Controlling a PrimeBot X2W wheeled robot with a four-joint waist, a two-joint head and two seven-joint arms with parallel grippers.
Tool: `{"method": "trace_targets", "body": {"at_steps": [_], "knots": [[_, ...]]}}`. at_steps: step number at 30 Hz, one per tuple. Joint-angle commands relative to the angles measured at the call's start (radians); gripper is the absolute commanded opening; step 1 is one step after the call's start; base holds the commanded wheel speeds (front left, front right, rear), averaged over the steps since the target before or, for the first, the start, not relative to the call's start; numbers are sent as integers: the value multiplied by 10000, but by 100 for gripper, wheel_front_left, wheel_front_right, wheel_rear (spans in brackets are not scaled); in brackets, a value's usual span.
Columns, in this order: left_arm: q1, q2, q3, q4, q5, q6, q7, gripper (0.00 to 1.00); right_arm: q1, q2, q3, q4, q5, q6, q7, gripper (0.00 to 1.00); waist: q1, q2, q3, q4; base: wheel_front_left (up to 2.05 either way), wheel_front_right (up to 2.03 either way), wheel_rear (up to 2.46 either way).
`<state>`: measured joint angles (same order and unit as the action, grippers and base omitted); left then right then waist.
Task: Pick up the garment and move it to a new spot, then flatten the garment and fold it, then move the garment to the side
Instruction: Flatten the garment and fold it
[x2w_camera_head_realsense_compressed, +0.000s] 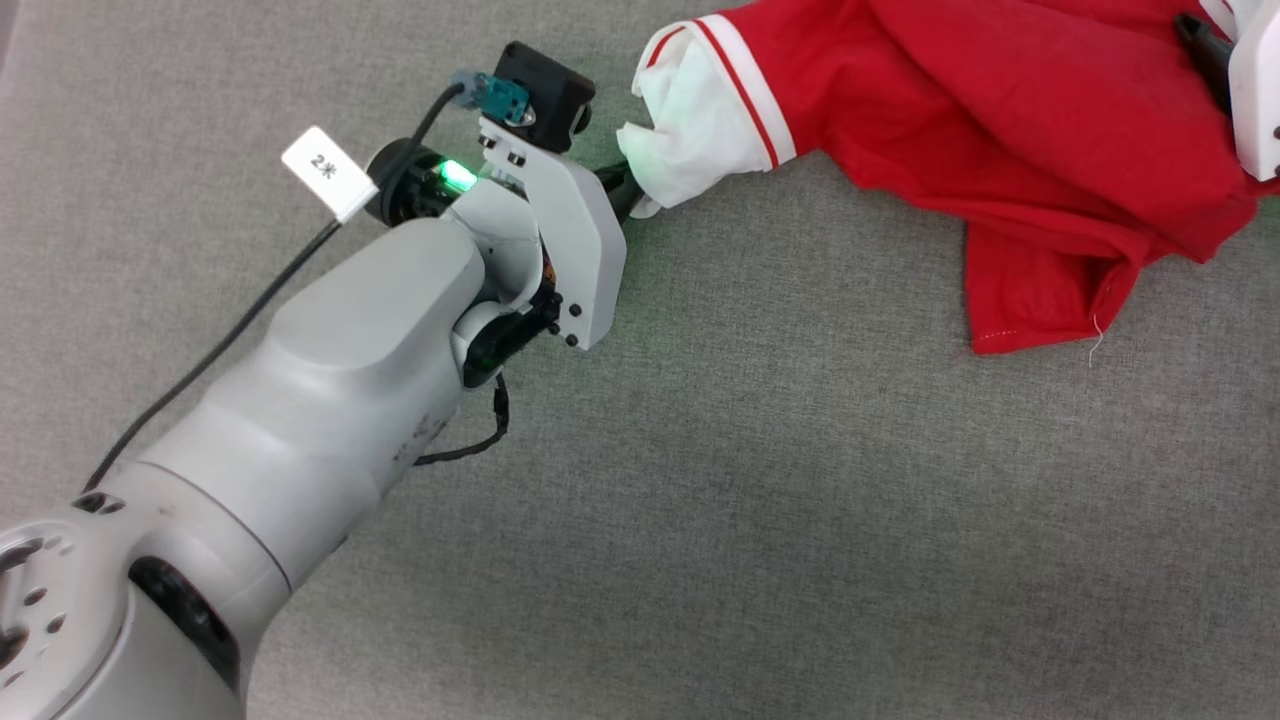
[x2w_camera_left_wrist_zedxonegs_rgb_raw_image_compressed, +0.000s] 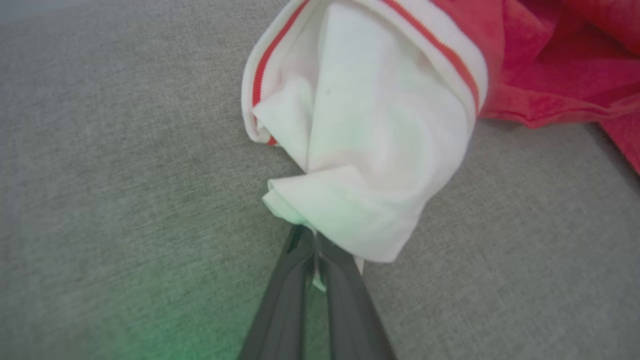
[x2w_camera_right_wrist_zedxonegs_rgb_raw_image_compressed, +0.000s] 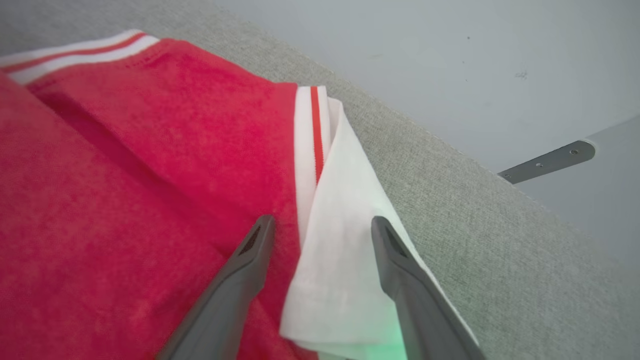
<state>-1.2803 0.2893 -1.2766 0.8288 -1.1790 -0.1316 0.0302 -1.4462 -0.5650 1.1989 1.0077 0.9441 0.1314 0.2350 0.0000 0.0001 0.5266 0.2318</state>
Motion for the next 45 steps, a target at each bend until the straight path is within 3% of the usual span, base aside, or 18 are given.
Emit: {"method": "trace_targets", "body": {"at_steps": [1, 3, 4, 5, 7, 8, 18, 21, 22, 23, 41, 42, 43, 45], "knots": [[255, -38, -94, 27, -19, 25, 75, 0, 2, -46, 34, 76, 123, -14, 34, 100, 0, -1, 9, 4, 0, 0, 0], [254, -53, -97, 14, -29, 25, 82, 0, 23, -31, 68, 134, 126, -14, -4, 100, 0, -1, 26, 2, 0, 0, 0], [250, -65, -97, 7, -31, 25, 84, 0, 30, -18, 84, 159, 168, -14, -18, 87, 0, -1, 35, 3, 0, 0, 0], [242, -70, -99, 0, -34, 27, 93, 0, 37, 1, 93, 176, 214, -14, -12, 51, 0, -1, 45, 0, 0, 0, 0], [218, -71, -102, -2, -37, 25, 108, 0, -25, 18, 119, 221, 234, -14, -67, 37, 0, -1, 64, -7, 0, 0, 0], [212, -69, -103, 2, -31, 27, 107, 0, -41, 39, 130, 245, 273, -14, -61, 0, 0, -1, 67, -13, 0, 0, 0], [289, 14, -102, 7, -75, 25, 121, 0, -227, 151, 195, 404, 449, -14, -290, 0, 0, -1, 7, -88, 0, 0, 0], [316, 37, -99, -2, -95, 25, 112, 0, -180, 162, 139, 491, 641, -14, -268, 27, 0, -1, -38, -108, 0, 0, 0], [310, 49, -99, -1, -110, 25, 113, 0, -145, 167, 154, 489, 679, -14, -244, 53, 0, -1, -47, -117, 0, 0, 0], [311, 66, -97, -1, -119, 25, 112, 0, -158, 168, 196, 466, 648, -14, -284, 100, 0, -1, -54, -130, 0, 0, 0], [361, 101, -102, -68, -77, 21, 243, 0, -308, 136, 313, 553, 881, -13, -598, 100, 0, -1, -106, -292, 0, 0, 0], [371, 107, -101, -80, -77, 21, 246, 0, -304, 122, 330, 544, 896, -13, -604, 91, 0, -1, -109, -294, 0, 0, 0], [381, 116, -101, -87, -71, 21, 249, 0, -288, 110, 339, 543, 930, -13, -591, 62, 0, -1, -114, -296, 0, 0, 0], [386, 131, -101, -88, -81, 21, 261, 0, -312, 84, 360, 529, 922, -14, -637, 18, 0, -1, -112, -307, 0, 0, 0]]}}
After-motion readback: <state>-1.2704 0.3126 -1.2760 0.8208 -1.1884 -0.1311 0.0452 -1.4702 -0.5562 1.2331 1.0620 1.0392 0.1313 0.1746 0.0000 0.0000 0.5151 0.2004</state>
